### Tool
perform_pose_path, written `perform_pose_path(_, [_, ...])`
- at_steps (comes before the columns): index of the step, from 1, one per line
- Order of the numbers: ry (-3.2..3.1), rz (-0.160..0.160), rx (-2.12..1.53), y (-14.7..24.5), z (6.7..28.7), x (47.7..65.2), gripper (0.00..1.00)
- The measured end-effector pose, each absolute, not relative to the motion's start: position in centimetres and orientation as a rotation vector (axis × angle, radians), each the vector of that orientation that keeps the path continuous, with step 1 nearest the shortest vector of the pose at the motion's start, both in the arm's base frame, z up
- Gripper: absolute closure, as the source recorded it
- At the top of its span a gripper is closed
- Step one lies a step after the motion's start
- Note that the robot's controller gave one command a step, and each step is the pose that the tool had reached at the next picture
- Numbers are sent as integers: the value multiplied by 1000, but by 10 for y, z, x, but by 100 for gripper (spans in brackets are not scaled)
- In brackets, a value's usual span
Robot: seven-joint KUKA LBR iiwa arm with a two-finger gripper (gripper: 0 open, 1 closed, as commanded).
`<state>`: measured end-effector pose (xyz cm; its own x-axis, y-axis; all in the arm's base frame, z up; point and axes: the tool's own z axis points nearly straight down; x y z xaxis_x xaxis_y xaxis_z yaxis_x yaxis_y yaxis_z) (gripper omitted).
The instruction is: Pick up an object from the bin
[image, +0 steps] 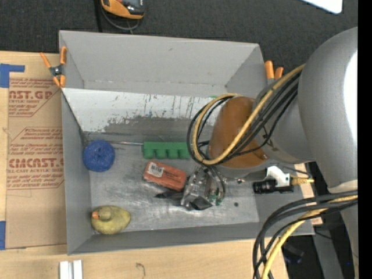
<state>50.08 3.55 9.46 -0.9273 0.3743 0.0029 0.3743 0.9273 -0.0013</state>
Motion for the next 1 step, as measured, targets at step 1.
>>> perform_pose_path(1, [-3083,0,-598,36,110,502,100])
